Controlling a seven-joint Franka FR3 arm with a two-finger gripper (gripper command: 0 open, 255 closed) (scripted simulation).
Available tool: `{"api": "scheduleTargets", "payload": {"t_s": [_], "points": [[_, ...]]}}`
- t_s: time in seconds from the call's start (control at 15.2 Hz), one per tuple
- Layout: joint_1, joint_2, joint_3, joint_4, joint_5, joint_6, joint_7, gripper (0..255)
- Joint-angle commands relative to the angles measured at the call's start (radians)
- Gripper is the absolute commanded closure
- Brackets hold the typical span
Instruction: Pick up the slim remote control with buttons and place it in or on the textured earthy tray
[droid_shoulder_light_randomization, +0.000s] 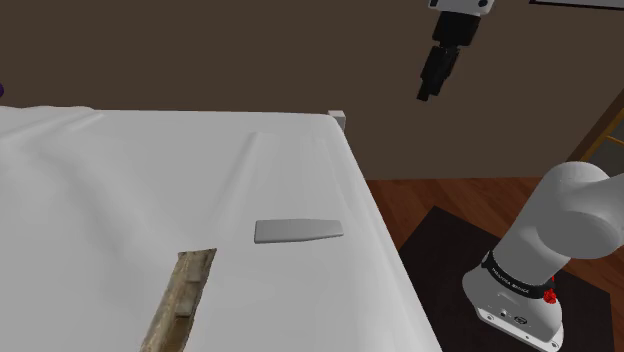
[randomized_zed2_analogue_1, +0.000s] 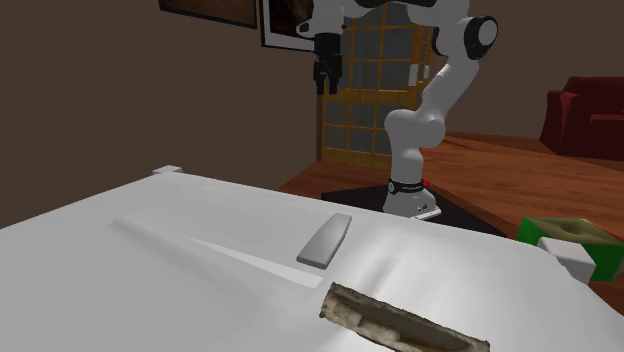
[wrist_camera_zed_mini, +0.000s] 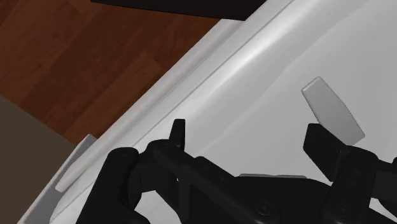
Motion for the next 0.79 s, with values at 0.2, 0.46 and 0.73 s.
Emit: {"api": "scheduleTargets", "payload": {"t_s": [0.2, 0.46, 0.73], "points": [[0.036, 0.051, 0.032, -0.026, 0.014, 0.075, -0.021, 0], [0.083, 0.129, 0.076, -0.049, 0.029, 0.174, -0.049, 0], [0.128, 0.216, 0.122, -0.06, 0.04, 0.27, -0.075, 0]]}}
